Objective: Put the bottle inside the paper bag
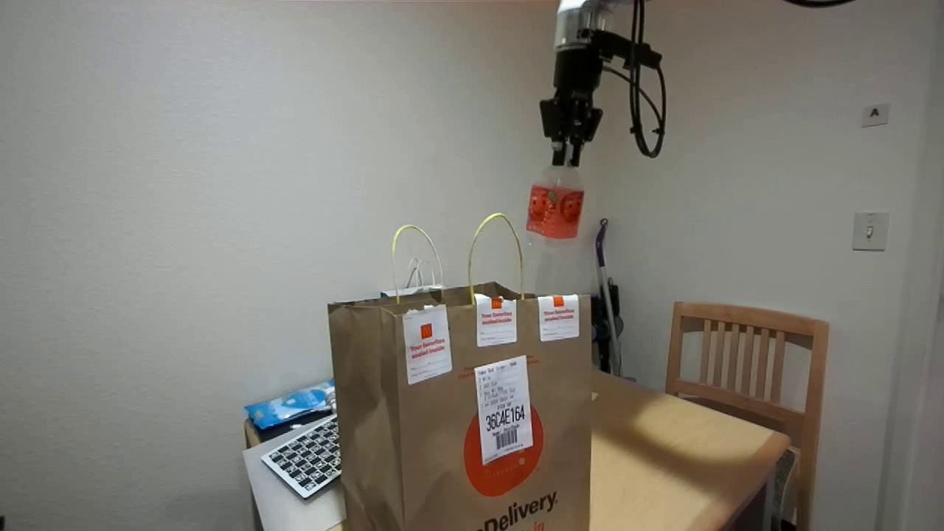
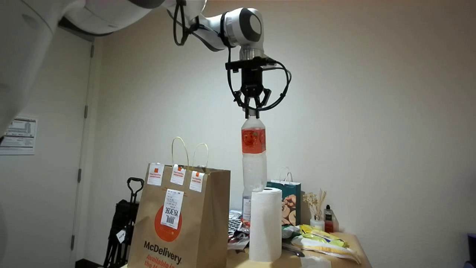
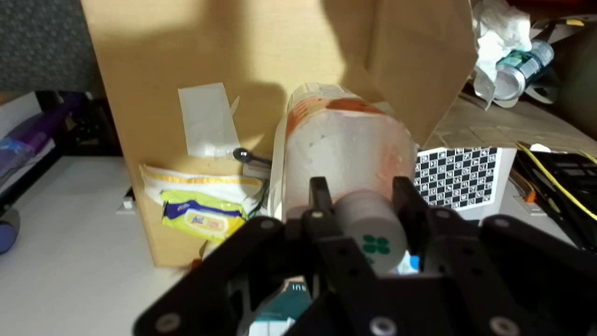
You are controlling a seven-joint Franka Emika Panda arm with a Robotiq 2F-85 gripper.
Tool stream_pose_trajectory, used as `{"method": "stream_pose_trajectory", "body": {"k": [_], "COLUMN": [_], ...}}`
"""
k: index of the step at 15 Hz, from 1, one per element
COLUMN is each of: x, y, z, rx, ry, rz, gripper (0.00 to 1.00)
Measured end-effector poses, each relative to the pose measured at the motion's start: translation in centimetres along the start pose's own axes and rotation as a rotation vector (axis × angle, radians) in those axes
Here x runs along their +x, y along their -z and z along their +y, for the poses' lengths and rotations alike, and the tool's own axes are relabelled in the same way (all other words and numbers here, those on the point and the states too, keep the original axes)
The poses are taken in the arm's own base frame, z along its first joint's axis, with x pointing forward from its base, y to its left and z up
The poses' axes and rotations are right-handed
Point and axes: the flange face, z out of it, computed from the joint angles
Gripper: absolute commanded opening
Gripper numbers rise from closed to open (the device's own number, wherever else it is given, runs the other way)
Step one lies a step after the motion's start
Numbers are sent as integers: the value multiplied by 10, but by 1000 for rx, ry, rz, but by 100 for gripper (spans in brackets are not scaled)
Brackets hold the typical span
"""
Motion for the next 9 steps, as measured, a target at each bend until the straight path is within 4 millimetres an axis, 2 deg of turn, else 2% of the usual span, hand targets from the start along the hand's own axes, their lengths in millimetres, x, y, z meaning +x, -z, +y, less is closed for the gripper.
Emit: {"method": "stream_pose_trajectory", "body": {"k": [5, 7, 9], "x": [-3, -6, -7], "y": [89, 109, 120], "z": [-66, -87, -106], "rx": [-98, -110, -102], "ry": [106, 129, 158], "rz": [172, 213, 236], "gripper": [14, 14, 14]}}
